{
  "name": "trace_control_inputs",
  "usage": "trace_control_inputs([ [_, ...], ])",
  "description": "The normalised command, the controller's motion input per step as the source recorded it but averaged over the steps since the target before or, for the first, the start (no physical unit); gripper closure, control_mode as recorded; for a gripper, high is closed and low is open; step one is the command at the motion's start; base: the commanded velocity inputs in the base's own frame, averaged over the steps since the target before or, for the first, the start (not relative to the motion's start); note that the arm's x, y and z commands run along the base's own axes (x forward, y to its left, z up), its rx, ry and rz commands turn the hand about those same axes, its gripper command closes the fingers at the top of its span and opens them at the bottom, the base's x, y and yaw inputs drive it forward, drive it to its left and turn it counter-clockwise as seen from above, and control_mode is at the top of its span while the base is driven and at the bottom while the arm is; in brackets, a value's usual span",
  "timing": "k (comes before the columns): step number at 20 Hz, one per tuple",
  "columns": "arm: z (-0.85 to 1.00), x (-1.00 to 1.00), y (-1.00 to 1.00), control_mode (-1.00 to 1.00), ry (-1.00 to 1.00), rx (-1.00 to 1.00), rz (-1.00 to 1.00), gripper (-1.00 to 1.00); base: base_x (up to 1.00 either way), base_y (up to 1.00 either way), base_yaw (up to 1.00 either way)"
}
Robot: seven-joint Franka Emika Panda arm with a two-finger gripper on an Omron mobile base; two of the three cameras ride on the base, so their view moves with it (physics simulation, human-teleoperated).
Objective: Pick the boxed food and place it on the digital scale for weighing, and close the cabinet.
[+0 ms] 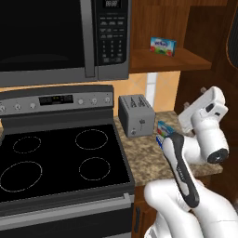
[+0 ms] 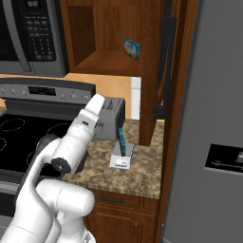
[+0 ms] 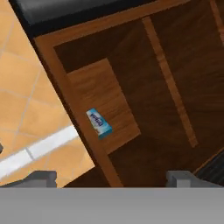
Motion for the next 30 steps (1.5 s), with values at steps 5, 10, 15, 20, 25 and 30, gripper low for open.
trace_control_inputs([
  [5, 0.96, -0.43, -0.2, -1.0, 0.37, -0.08, -0.11, -1.0, 0.0, 0.0, 0.0],
  [10, 0.31, -0.88, -0.03, -1.0, 0.34, -0.05, -0.01, -1.0, 0.0, 0.0, 0.0],
  [15, -0.24, -0.78, -0.26, -1.0, 0.2, -0.01, 0.0, -1.0, 0.0, 0.0, 0.0],
  [20, -0.29, -1.0, -0.01, -1.0, 0.0, -0.03, 0.0, -1.0, 0.0, 0.0, 0.0],
  [25, -0.46, -0.84, -0.04, -1.0, -0.02, -0.01, 0.0, -1.0, 0.0, 0.0, 0.0],
  [30, -0.51, -0.48, -0.31, -1.0, -0.06, 0.0, -0.01, -1.0, 0.0, 0.0, 0.0],
])
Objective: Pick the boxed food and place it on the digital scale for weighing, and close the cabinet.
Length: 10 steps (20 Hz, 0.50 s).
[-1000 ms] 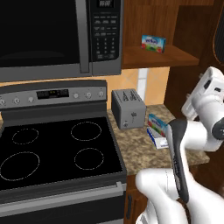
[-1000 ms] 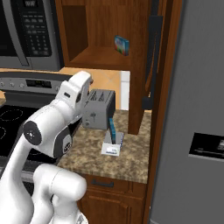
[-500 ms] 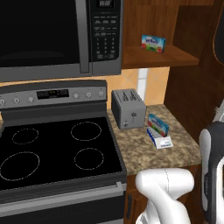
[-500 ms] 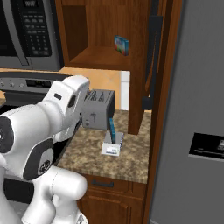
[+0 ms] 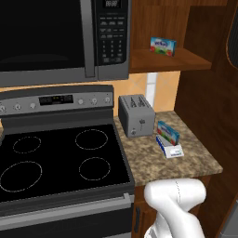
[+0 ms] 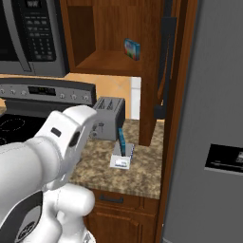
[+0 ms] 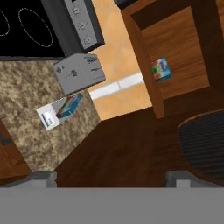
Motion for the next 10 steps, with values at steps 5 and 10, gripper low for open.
trace_control_inputs([
  [5, -0.39, -0.01, -0.62, -1.0, -0.1, 0.0, -0.07, -1.0, 0.0, 0.0, 0.0],
  [10, -0.24, -0.18, -0.62, -1.0, -0.16, 0.02, -0.06, -1.0, 0.0, 0.0, 0.0],
])
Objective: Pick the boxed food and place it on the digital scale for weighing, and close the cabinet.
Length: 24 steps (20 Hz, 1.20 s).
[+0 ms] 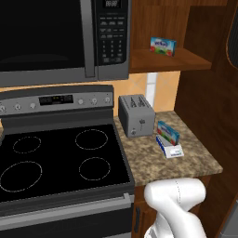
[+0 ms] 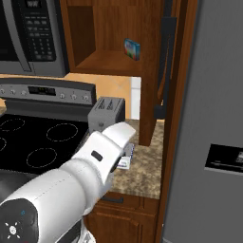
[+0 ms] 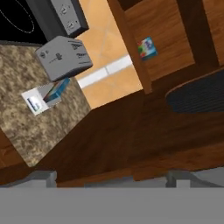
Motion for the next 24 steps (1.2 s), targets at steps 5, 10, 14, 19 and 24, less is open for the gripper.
trace_control_inputs([
  [5, -0.18, 0.1, -0.65, -1.0, -0.05, 0.02, -0.09, -1.0, 0.0, 0.0, 0.0],
  [10, -0.23, 0.4, -0.47, -1.0, 0.0, 0.0, -0.03, -1.0, 0.0, 0.0, 0.0],
  [14, -0.1, 0.43, -0.27, -1.0, -0.03, 0.0, -0.01, -1.0, 0.0, 0.0, 0.0],
  [19, 0.13, 0.17, -0.11, -1.0, -0.23, 0.0, 0.07, -1.0, 0.0, 0.0, 0.0],
  [24, 0.12, 0.69, -0.05, -1.0, -0.14, 0.0, 0.14, -1.0, 0.0, 0.0, 0.0],
])
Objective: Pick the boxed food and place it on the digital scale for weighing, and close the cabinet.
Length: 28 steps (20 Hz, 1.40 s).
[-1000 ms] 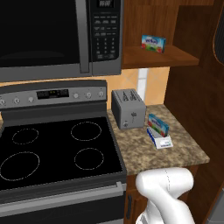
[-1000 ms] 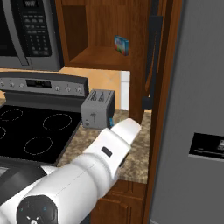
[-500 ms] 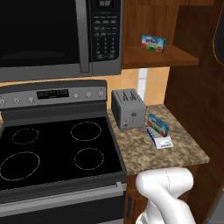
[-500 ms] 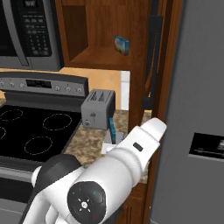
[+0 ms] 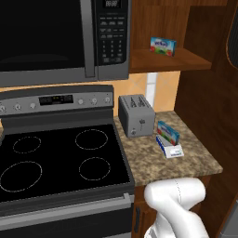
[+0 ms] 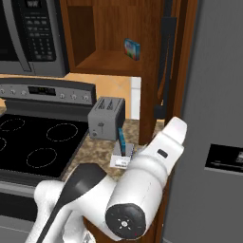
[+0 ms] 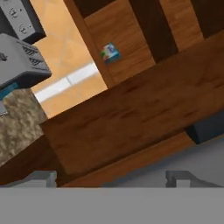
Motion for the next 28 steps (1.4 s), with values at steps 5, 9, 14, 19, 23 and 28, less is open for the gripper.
trace_control_inputs([
  [5, 0.01, 0.81, -0.28, -1.0, -0.07, 0.01, 0.16, -1.0, 0.0, 0.0, 0.0],
  [9, 0.1, 0.61, -0.08, -1.0, -0.17, 0.0, 0.18, -1.0, 0.0, 0.0, 0.0],
  [14, 0.53, 0.15, 0.29, -1.0, -0.39, -0.11, 0.21, -1.0, 0.0, 0.0, 0.0],
  [19, 0.54, 0.28, 0.91, -1.0, -0.39, -0.26, 0.17, -1.0, 0.0, 0.0, 0.0],
  [23, 0.33, 0.6, 1.0, -1.0, -0.26, -0.28, 0.12, -1.0, 0.0, 0.0, 0.0],
  [28, 0.3, 0.64, 1.0, -1.0, -0.16, -0.33, 0.06, -1.0, 0.0, 0.0, 0.0],
])
